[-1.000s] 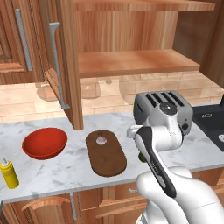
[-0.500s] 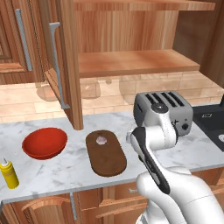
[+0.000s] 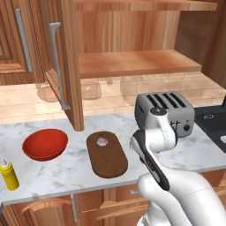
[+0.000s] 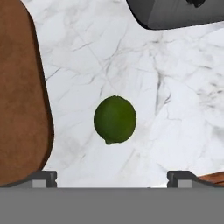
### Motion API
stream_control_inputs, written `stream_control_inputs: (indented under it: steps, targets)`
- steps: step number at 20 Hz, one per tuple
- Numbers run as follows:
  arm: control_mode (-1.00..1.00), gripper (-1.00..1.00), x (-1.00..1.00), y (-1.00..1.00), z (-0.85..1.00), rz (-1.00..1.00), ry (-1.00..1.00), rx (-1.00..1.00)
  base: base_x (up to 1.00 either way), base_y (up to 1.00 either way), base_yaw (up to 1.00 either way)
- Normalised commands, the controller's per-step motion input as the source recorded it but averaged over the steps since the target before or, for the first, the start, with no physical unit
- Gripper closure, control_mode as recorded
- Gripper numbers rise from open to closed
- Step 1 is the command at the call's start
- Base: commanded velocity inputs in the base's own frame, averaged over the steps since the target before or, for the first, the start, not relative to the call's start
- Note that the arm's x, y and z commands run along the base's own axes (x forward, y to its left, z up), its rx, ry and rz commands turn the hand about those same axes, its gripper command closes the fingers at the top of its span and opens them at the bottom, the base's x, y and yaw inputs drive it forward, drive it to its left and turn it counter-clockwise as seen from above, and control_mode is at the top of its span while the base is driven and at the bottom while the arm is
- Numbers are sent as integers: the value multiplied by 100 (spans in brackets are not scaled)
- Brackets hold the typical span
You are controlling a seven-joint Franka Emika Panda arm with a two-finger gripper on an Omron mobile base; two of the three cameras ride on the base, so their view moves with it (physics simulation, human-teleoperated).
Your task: Open the cabinet. Place the bowl and condiment on the counter. Then place the lime and garlic on the cutting board.
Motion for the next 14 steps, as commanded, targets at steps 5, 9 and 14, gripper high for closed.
stream_control_inputs:
  steps: [5,9,14]
  targets:
    - [-100,-100,0,-22,-33,0,5,0,0,0,0]
    - [-100,-100,0,-5,-26,0,0,0,0,0,0]
    - [-100,-100,0,0,-30,0,0,0,0,0,0]
